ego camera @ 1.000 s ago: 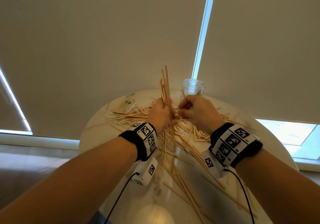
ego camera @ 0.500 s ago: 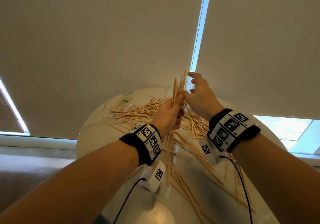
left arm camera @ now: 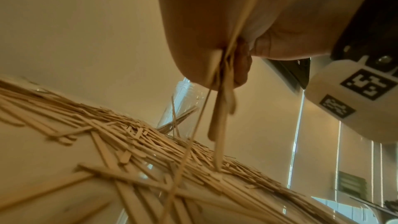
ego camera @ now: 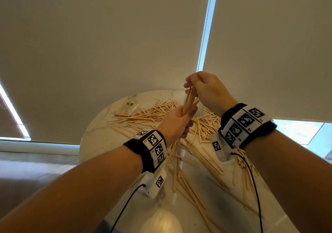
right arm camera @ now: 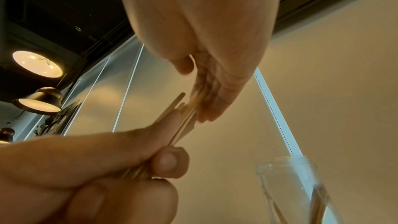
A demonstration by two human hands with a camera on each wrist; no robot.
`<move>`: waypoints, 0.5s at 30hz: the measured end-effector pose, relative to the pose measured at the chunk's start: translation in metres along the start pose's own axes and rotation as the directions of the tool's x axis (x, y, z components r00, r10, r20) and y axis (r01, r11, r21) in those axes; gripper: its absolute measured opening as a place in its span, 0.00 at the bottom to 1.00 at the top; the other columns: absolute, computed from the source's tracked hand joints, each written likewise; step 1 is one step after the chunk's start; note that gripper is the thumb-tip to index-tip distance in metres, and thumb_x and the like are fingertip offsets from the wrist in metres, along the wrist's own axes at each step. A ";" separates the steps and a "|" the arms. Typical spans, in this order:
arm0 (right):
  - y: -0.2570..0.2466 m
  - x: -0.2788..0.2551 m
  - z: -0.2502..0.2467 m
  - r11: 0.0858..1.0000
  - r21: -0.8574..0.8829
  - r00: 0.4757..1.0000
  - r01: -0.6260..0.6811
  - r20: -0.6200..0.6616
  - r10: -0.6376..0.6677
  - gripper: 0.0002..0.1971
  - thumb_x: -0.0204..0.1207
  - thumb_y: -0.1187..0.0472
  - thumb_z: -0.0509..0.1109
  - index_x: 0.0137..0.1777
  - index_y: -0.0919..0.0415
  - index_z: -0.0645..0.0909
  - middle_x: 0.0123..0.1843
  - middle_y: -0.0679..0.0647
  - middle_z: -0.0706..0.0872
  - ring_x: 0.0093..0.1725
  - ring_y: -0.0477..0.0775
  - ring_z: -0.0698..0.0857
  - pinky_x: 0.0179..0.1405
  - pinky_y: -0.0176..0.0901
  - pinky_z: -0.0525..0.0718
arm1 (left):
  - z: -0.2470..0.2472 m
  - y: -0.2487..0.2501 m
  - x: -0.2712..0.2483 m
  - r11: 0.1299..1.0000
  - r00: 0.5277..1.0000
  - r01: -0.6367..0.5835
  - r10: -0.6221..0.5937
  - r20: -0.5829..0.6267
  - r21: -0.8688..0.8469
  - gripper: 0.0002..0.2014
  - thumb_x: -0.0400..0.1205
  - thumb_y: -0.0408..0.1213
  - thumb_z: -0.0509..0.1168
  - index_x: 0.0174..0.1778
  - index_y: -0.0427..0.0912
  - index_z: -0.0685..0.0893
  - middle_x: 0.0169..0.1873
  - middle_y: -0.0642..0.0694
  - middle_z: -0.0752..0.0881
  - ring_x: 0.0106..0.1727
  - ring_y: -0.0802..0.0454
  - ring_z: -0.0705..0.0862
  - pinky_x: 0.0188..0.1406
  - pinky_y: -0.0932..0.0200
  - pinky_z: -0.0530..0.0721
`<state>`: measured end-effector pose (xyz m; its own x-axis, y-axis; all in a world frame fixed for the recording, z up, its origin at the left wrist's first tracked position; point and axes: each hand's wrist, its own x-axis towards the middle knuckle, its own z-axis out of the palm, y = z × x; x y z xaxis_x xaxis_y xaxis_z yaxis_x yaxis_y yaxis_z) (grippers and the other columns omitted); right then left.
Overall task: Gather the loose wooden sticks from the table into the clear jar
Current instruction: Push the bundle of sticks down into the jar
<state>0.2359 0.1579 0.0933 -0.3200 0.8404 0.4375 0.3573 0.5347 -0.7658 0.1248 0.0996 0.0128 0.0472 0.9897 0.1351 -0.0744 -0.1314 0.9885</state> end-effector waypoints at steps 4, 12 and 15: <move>-0.003 -0.002 -0.003 0.986 -0.166 0.992 0.004 0.122 0.016 0.18 0.88 0.45 0.57 0.66 0.54 0.81 0.56 0.49 0.87 0.58 0.51 0.87 0.56 0.46 0.86 | 0.005 0.001 0.002 0.999 0.999 -0.039 0.038 0.015 0.024 0.15 0.88 0.50 0.62 0.52 0.41 0.71 0.23 0.55 0.69 0.22 0.56 0.63 0.20 0.61 0.64; 0.018 -0.034 0.009 0.972 -0.149 0.927 -0.183 0.303 0.221 0.48 0.71 0.23 0.63 0.84 0.51 0.60 0.69 0.50 0.84 0.62 0.51 0.86 0.64 0.55 0.85 | -0.017 0.012 0.018 0.985 0.936 -0.170 0.173 -0.308 0.039 0.09 0.91 0.46 0.54 0.56 0.45 0.72 0.32 0.51 0.75 0.27 0.58 0.76 0.30 0.57 0.80; 0.021 -0.043 0.010 0.940 -0.097 0.776 -0.327 0.541 0.325 0.41 0.72 0.28 0.68 0.78 0.53 0.70 0.64 0.49 0.85 0.60 0.50 0.87 0.64 0.54 0.85 | -0.024 0.012 0.020 0.974 0.901 -0.218 0.178 -0.395 -0.058 0.07 0.91 0.44 0.55 0.53 0.45 0.70 0.30 0.51 0.73 0.26 0.57 0.74 0.29 0.58 0.78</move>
<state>0.2487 0.1316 0.0537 -0.6066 0.7778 -0.1647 0.5253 0.2366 -0.8174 0.1011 0.1192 0.0263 -0.3646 0.8908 0.2712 -0.1402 -0.3404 0.9298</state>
